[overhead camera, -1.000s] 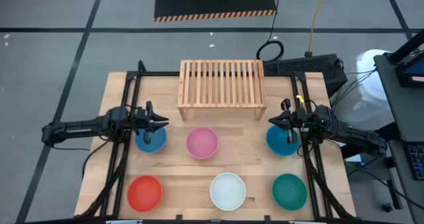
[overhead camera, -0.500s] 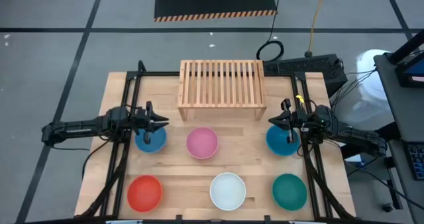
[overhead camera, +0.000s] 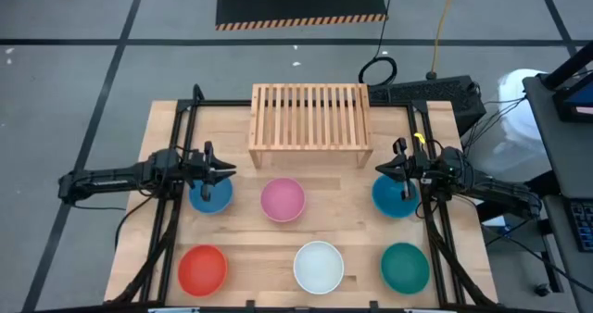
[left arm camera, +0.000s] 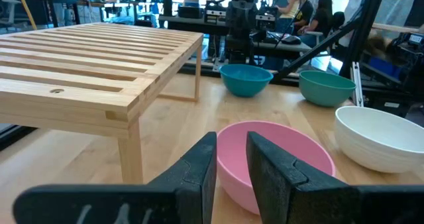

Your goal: Place and stack bowls onto a shelf

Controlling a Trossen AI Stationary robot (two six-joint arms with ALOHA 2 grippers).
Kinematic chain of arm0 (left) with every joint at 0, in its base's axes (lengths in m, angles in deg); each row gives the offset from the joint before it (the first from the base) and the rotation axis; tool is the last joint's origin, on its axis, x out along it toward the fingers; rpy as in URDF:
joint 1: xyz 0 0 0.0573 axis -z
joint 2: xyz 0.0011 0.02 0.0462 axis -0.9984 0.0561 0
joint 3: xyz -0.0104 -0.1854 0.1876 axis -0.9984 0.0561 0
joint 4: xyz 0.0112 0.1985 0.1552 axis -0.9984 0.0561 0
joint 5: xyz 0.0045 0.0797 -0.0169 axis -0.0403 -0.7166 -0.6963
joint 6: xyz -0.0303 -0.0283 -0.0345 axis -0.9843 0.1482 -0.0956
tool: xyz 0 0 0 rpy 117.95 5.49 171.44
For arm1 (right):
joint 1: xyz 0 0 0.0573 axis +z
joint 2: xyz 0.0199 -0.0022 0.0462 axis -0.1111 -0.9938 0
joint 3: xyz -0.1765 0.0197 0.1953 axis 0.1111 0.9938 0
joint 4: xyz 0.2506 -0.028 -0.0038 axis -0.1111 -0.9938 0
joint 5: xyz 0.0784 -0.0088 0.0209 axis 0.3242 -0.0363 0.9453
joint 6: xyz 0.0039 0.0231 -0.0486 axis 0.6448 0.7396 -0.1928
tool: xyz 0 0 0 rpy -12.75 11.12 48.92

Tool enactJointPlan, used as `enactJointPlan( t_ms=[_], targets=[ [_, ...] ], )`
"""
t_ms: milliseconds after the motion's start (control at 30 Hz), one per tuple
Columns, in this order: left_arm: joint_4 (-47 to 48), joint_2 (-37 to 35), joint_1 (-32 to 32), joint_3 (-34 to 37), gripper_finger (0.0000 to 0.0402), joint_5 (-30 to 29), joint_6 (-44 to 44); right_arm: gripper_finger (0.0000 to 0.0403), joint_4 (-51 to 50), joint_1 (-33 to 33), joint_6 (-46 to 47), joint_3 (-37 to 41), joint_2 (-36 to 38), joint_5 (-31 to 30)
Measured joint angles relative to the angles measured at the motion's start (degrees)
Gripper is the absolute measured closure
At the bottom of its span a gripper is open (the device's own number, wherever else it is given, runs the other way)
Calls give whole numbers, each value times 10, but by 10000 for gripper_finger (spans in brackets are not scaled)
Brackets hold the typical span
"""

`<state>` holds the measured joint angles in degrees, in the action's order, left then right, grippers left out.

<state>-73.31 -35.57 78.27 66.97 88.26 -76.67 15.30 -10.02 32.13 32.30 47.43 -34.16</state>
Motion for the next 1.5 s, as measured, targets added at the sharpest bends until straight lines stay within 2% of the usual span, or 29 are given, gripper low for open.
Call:
enactJointPlan(
  t_ms=[1067,1500],
  targets=[
    [0,0,0,0,314,0,0,403,0,0,0,0,0,0],
    [0,0,0,0,314,0,0,403,84,0,14,0,0,0]
  ],
)
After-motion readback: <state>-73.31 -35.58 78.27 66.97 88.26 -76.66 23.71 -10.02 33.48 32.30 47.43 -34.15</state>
